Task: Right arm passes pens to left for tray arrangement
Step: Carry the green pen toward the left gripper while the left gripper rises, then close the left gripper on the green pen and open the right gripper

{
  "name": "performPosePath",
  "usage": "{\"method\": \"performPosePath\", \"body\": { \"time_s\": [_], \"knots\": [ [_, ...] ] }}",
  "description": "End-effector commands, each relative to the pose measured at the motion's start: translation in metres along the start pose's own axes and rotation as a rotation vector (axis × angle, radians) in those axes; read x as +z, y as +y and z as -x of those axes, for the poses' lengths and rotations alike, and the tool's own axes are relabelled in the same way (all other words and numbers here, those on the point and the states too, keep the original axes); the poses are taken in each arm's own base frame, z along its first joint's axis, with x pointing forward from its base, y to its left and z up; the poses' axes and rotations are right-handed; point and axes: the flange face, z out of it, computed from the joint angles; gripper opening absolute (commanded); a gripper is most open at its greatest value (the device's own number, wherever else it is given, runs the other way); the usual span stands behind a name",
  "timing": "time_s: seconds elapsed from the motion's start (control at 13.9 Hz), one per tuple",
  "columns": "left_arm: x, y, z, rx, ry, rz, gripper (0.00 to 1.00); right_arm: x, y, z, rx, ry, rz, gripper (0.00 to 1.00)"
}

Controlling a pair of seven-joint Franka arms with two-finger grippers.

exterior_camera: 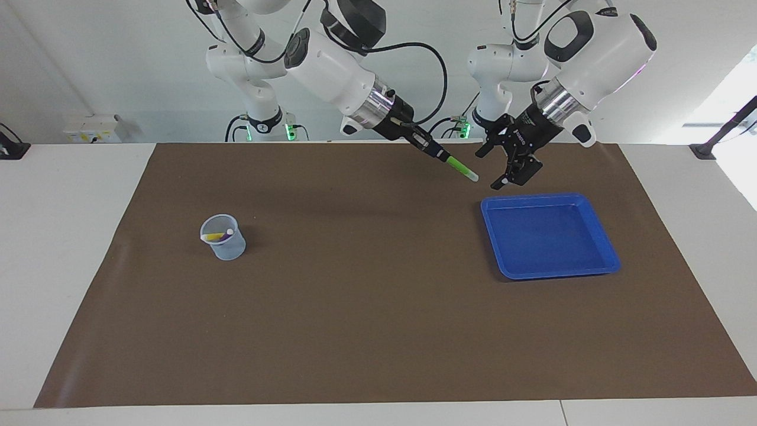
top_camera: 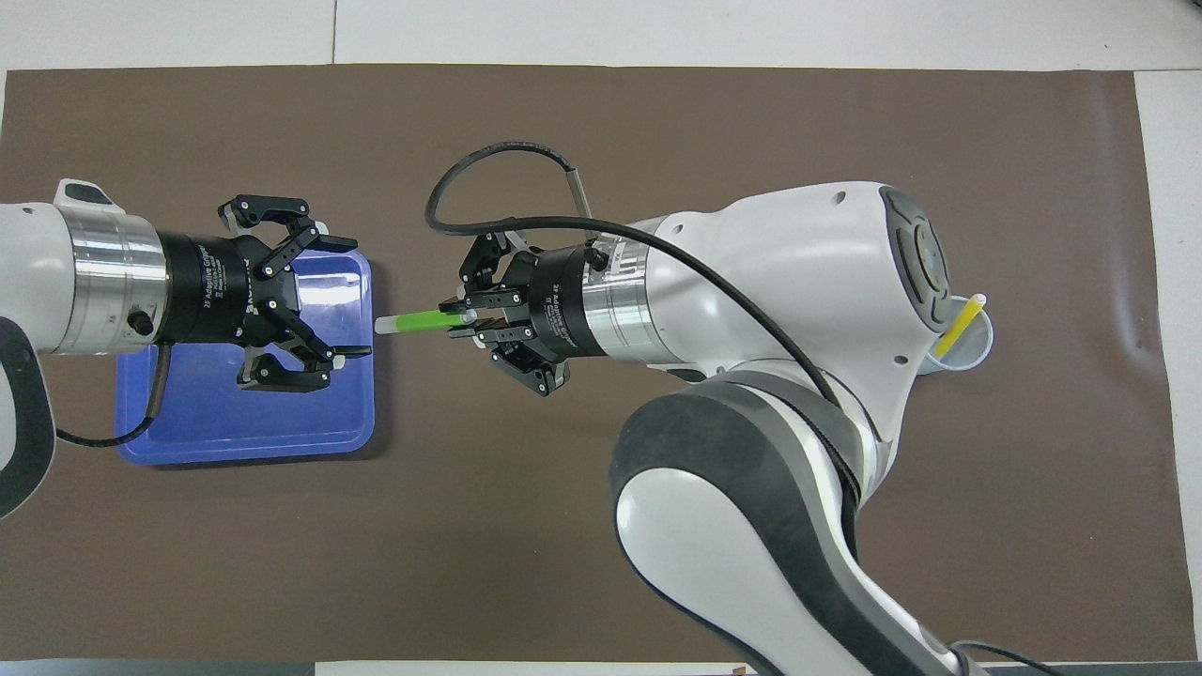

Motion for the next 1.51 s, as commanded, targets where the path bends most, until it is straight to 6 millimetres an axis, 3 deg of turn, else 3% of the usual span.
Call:
{"method": "performPosePath", "body": {
  "time_s": [0.0,0.58,0.72,1.01,1.15,1.44],
  "knots": [
    [0.003,-0.008,-0.003,-0.066,-0.02,0.027,1.0,0.001,-0.005,0.004,0.013,-0.02,-0.023,0.0],
    [0.015,-0.023,0.005,-0.081,-0.098,0.039,0.98,0.006,-0.002,0.008,0.006,-0.017,-0.029,0.0],
    [0.019,-0.026,0.006,-0.077,-0.096,0.041,0.9,0.005,-0.002,0.008,0.004,-0.016,-0.03,0.0],
    [0.019,-0.027,0.008,-0.073,-0.097,0.044,0.63,0.007,-0.001,0.008,0.005,-0.016,-0.027,0.0],
    [0.019,-0.027,0.008,-0.073,-0.098,0.046,0.45,0.007,-0.001,0.008,0.005,-0.016,-0.027,0.0],
    [0.019,-0.027,0.008,-0.066,-0.097,0.039,0.44,0.008,-0.001,0.008,0.003,-0.014,-0.025,0.0]
  ]
}}
